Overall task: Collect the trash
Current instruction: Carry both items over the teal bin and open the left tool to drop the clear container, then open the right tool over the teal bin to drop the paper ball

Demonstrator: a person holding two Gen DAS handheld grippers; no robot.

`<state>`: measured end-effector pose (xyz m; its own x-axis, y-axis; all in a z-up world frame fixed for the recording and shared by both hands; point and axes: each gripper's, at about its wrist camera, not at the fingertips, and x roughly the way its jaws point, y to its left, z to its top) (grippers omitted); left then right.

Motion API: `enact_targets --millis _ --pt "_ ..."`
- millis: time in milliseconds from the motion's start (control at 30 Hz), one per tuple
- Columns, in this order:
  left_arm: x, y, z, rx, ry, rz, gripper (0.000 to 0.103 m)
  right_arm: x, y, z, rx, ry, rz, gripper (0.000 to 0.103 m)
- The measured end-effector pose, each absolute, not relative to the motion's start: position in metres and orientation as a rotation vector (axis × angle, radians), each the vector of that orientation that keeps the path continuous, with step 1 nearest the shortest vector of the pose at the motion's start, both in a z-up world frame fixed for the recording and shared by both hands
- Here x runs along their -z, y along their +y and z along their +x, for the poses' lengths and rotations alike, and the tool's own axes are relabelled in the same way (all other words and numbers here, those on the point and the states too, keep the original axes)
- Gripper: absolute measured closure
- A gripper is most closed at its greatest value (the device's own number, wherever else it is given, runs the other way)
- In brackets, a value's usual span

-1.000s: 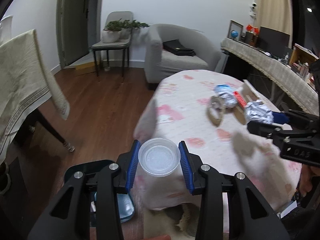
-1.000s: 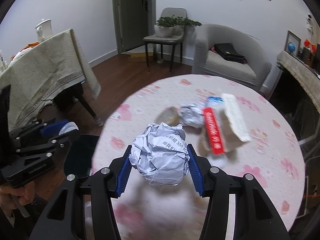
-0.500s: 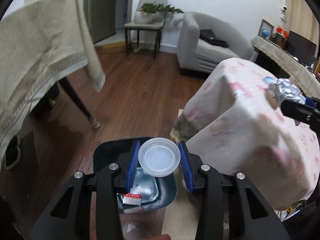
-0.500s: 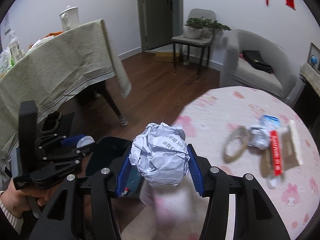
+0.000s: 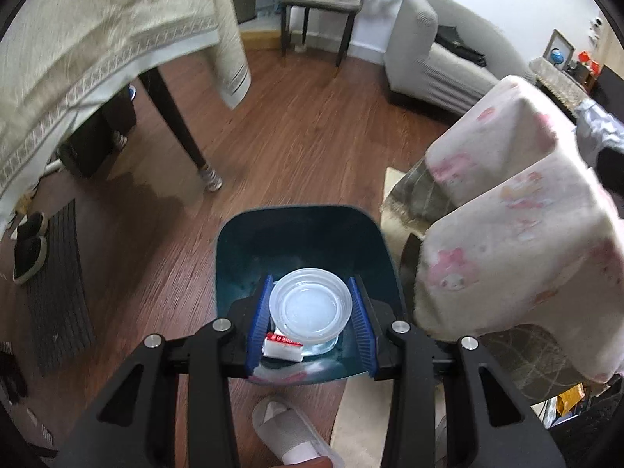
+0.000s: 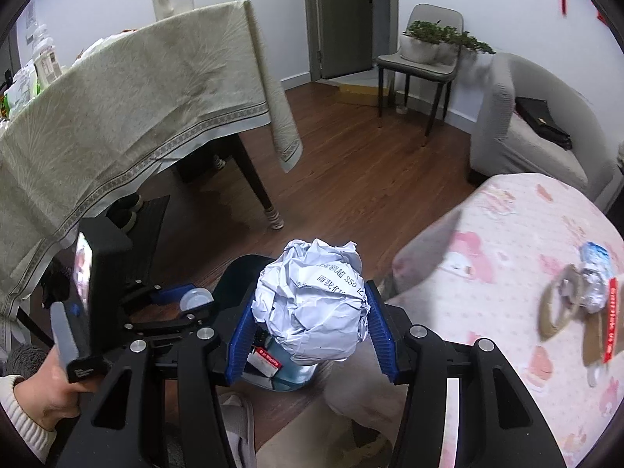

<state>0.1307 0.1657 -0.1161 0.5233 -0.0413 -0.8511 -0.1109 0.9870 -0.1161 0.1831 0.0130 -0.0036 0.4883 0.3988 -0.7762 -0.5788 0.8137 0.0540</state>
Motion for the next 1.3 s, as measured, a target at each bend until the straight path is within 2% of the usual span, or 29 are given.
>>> enact_targets --millis 333,833,1000,1067,1300 --pt "0.160 0.190 0.136 -0.093 1.131 -0.193 0.061 0.020 0.038 0.186 -0.627 0.912 -0.242 0.050" --pt "0.184 0.200 0.142 -0.127 1.178 -0.189 0.059 0.035 0.049 0.189 -0.636 0.949 -0.261 0.050" --pt "0.182 0.200 0.141 -0.121 1.173 -0.189 0.048 0.039 0.053 0.189 -0.640 0.953 -0.263 0.050" --pt "0.181 0.200 0.140 -0.120 1.170 -0.187 0.047 0.042 0.054 0.190 -0.641 0.958 -0.264 0.050" --pt "0.160 0.212 0.131 -0.129 1.108 -0.206 0.030 0.061 0.062 0.198 -0.631 1.001 -0.260 0.050"
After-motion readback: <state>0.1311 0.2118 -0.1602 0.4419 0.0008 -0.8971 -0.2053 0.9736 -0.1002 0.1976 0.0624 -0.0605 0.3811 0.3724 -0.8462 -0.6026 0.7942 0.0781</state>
